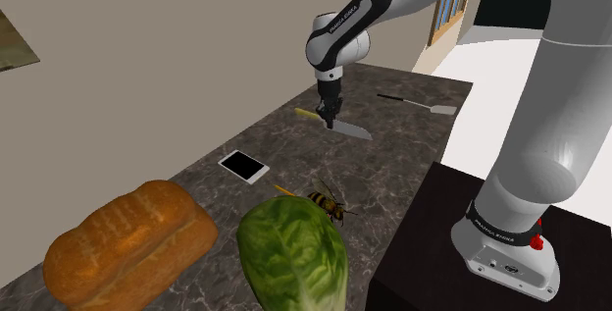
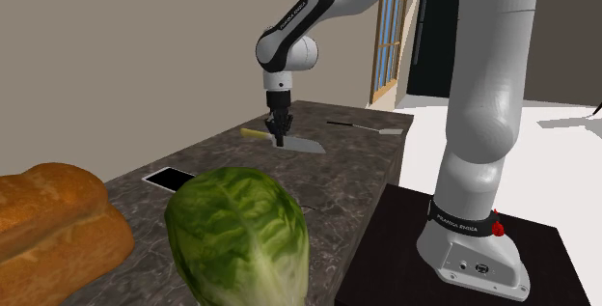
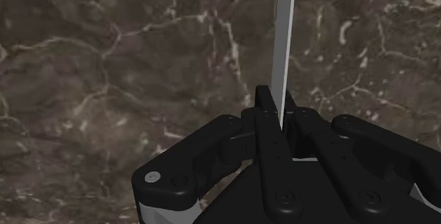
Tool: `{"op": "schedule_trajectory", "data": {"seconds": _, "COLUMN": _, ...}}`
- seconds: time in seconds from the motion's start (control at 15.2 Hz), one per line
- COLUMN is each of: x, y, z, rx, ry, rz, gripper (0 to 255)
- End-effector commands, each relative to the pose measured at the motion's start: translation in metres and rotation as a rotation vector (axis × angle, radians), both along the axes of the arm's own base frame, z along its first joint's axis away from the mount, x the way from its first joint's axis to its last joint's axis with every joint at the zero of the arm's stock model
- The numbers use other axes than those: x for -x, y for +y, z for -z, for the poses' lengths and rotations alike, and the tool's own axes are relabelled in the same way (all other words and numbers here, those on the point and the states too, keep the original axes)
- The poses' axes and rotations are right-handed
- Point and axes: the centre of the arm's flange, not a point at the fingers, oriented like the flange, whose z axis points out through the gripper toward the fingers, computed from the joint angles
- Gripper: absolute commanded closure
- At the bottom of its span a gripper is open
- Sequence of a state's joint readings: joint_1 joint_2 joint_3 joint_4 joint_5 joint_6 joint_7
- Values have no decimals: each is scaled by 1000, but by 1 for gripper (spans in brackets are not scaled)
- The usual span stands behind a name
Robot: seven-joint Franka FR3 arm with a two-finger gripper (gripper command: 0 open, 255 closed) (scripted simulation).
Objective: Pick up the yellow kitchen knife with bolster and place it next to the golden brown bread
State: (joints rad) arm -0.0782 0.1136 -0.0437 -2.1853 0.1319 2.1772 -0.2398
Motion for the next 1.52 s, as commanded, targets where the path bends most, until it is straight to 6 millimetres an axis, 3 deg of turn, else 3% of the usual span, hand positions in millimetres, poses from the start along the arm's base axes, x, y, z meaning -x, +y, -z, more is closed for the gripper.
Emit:
{"op": "schedule_trajectory", "data": {"seconds": 0.0, "x": 0, "y": 0, "z": 0, "rx": 0, "ry": 0, "rz": 0, "gripper": 255}}
{"op": "schedule_trajectory", "data": {"seconds": 0.26, "x": 0, "y": 0, "z": 0, "rx": 0, "ry": 0, "rz": 0, "gripper": 255}}
{"op": "schedule_trajectory", "data": {"seconds": 1.45, "x": 0, "y": 0, "z": -95, "rx": 0, "ry": 0, "rz": 0, "gripper": 255}}
